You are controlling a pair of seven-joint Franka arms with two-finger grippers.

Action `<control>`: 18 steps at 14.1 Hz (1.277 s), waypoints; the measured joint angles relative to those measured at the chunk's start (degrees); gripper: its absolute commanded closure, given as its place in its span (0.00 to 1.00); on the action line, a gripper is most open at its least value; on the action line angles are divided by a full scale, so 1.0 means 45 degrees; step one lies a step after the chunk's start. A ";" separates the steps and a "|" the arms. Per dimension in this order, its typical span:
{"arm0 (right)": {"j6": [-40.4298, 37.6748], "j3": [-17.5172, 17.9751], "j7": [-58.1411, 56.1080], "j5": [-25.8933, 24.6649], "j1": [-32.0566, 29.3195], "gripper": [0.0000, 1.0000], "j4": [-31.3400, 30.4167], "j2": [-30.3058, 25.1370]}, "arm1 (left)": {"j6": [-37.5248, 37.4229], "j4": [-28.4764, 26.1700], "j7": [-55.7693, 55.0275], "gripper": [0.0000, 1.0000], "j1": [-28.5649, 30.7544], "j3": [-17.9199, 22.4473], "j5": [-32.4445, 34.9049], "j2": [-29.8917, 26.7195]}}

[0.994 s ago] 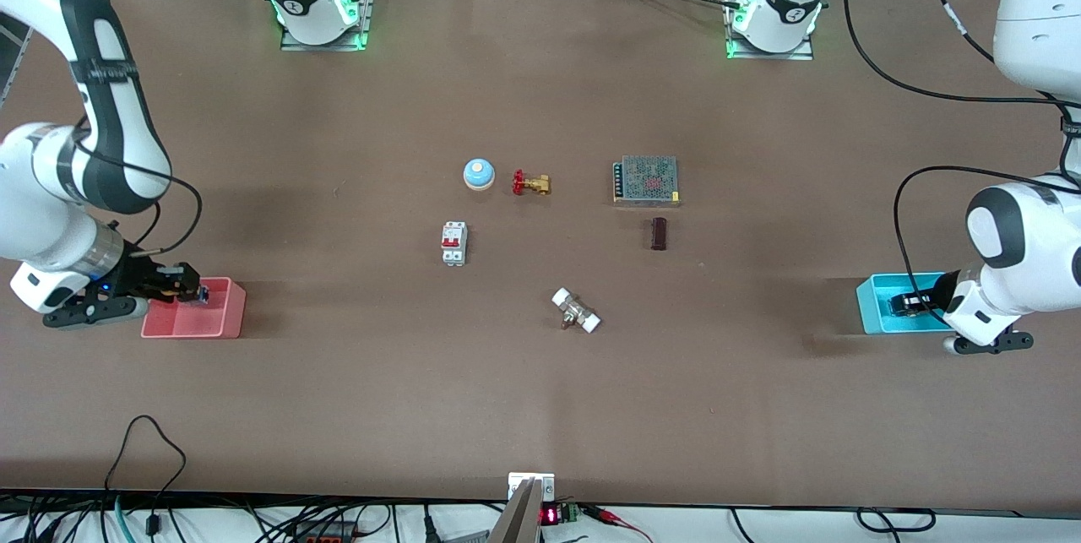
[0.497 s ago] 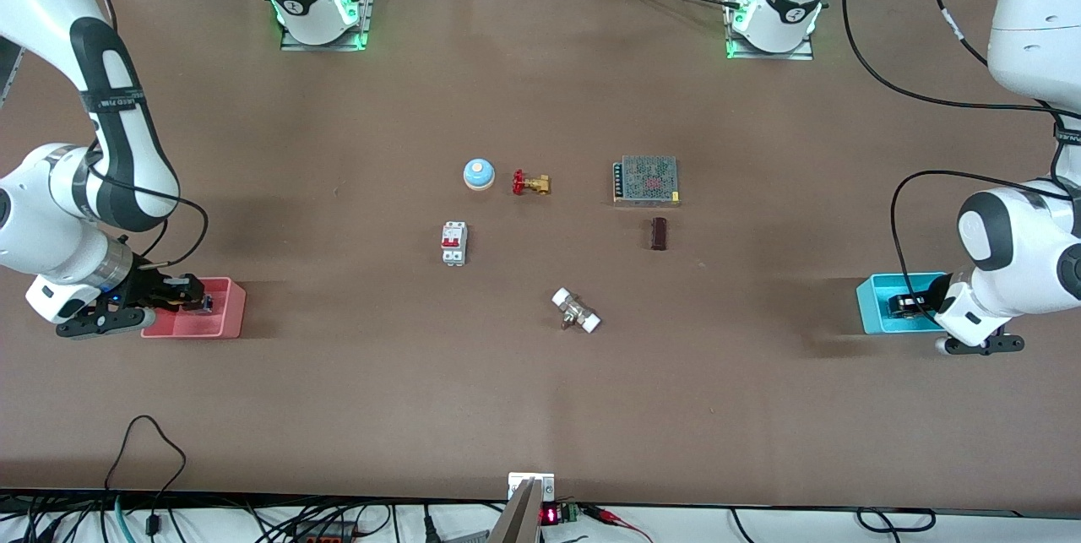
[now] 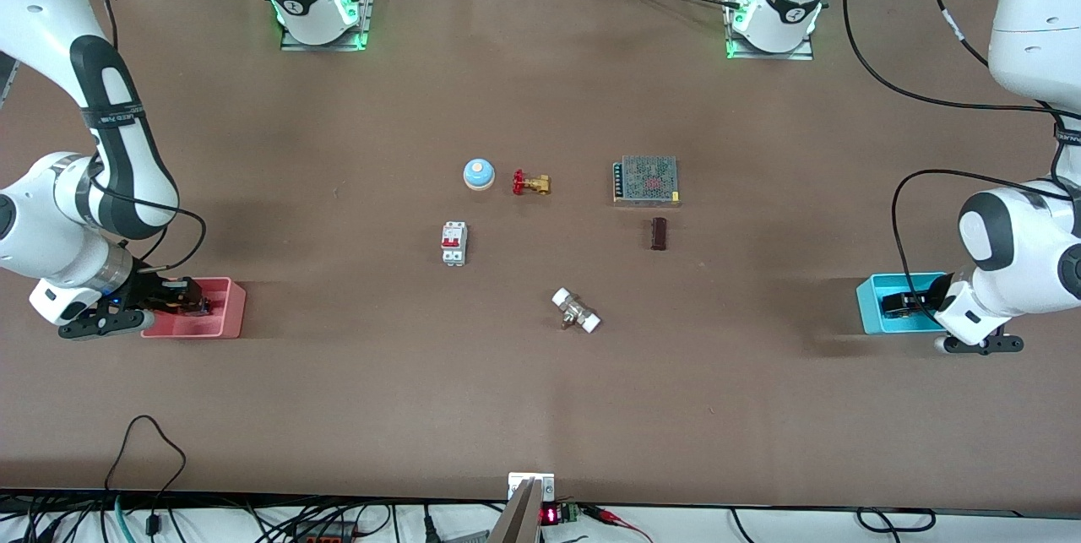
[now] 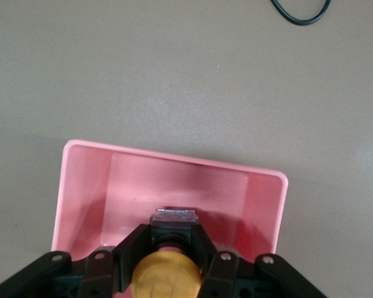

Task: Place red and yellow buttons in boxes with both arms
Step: 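Lower the yellow button into the pink box while the left gripper lowers red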

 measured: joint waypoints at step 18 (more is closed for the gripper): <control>-0.1035 0.0216 0.0011 0.0225 0.0309 0.00 0.0297 -0.0367 | -0.9798 0.3867 -0.2879 0.00 -0.0184 -0.2980 -0.0002 -0.2761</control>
